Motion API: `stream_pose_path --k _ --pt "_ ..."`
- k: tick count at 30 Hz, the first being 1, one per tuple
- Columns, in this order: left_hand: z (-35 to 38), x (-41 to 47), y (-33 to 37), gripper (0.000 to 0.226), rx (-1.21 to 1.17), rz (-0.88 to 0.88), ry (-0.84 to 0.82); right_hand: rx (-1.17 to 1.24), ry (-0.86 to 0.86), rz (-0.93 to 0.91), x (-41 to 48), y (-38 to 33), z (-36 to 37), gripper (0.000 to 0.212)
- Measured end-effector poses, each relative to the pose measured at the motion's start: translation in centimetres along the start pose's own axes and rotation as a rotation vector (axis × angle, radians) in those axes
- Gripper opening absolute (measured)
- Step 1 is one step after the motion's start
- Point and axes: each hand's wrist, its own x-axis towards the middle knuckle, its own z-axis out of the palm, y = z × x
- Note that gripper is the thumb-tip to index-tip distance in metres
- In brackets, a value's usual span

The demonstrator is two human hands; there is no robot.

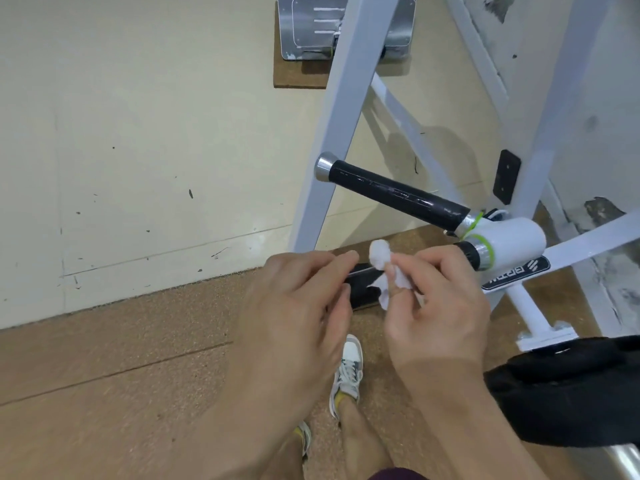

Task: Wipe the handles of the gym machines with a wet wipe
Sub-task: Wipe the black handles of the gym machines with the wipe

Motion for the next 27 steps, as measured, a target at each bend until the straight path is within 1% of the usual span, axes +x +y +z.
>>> stream_pose_path --k 1,3,5,6,9,10,12,14,16,18,20,22,23,25,27 --pt "0.1 0.2 0.4 0.035 -0.005 0.012 -0.016 0.045 -0.015 0.005 -0.4 -0.5 0.2 0.02" --pt "0.4 0.6 0.6 0.038 -0.029 0.021 -0.04 0.115 -0.054 -0.049 -1.4 -1.9 0.9 0.022" --pt "0.5 0.8 0.7 0.038 -0.035 0.021 -0.064 0.108 -0.05 -0.105 -1.7 -1.7 0.8 0.025" --pt "0.6 0.9 0.8 0.036 -0.02 0.03 -0.084 0.096 -0.036 -0.094 -1.3 -0.9 0.5 0.025" --pt "1.0 0.9 1.8 0.031 0.093 0.102 -0.142 0.088 -0.008 0.029 -0.1 1.0 -0.7 0.021" --pt "1.1 1.0 2.0 0.03 0.121 0.124 -0.145 0.096 -0.029 0.049 0.1 1.0 -1.1 0.019" --pt "1.3 1.3 2.1 0.028 0.112 0.139 -0.137 0.075 -0.115 0.024 0.0 0.5 -1.7 0.022" --pt "1.2 1.7 1.9 0.026 0.05 0.123 -0.12 0.06 -0.194 -0.001 -0.4 0.1 -2.1 0.03" --pt "1.2 2.2 2.2 0.029 0.033 0.097 -0.13 0.097 -0.222 0.037 -0.6 0.4 -2.6 0.034" --pt "1.5 2.6 3.0 0.035 0.101 0.085 -0.134 0.188 -0.191 0.136 -0.7 1.0 -3.0 0.031" --pt "2.4 2.8 3.8 0.033 0.188 0.119 -0.098 0.239 -0.138 0.211 -0.6 1.6 -3.4 0.026" --pt "3.7 2.9 4.4 0.02 0.201 0.176 -0.028 0.229 -0.108 0.231 -0.7 2.2 -3.9 0.026" --pt "4.3 3.1 4.8 0.016 0.19 0.195 -0.002 0.22 -0.098 0.239 -0.7 2.5 -4.0 0.031" --pt "5.4 3.8 5.5 0.016 0.186 0.211 0.007 0.206 -0.081 0.23 -0.6 3.0 -4.2 0.041" --pt "5.4 4.2 5.7 0.021 0.205 0.234 -0.01 0.196 -0.054 0.18 -0.5 3.1 -4.2 0.04"
